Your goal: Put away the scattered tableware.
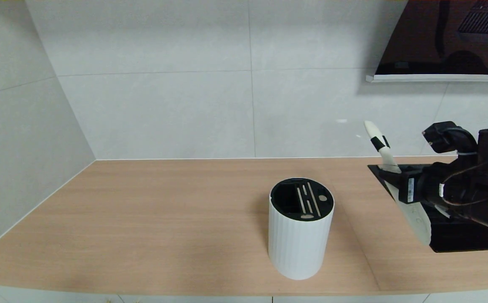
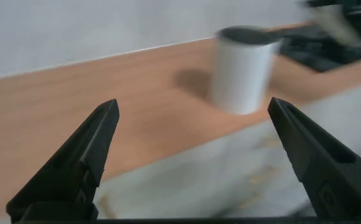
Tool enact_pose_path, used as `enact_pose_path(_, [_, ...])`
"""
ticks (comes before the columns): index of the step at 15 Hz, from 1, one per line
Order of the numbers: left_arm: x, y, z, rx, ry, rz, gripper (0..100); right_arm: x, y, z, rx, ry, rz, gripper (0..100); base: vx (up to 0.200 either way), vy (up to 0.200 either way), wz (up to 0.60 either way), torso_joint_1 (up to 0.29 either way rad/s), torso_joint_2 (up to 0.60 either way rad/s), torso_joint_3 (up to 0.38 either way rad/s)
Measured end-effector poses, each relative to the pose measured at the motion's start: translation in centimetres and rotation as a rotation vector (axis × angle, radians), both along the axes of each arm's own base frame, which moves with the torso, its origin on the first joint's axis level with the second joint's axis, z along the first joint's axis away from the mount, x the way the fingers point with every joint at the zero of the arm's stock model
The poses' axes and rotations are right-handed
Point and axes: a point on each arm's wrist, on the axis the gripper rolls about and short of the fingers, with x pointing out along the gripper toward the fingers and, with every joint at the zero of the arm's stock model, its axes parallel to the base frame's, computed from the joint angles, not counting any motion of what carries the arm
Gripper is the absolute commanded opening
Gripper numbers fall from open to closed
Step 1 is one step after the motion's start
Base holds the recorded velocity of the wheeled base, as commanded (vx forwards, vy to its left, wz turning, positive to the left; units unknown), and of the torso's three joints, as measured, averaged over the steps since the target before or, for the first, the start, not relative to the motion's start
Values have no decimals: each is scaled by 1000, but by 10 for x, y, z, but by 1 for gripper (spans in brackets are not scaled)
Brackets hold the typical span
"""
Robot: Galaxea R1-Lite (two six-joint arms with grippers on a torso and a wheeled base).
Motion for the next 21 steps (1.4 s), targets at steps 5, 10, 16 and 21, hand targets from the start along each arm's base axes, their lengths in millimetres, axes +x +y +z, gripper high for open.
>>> enact_pose_path(5, [81,-7,78,1,56,-161,100,5,34,32,20,-51,115,0,0,0,0,0,0,0])
enact_pose_path(10, [195,-33,91,-124,75,-273,100,-7,71,44,47,-84,247,0,0,0,0,0,0,0])
enact_pose_path(16, [256,-91,63,-412,163,-341,100,-36,93,48,97,-79,322,0,0,0,0,0,0,0])
enact_pose_path(21, [265,-137,34,-520,304,-403,100,-59,117,44,159,-35,422,0,0,0,0,0,0,0])
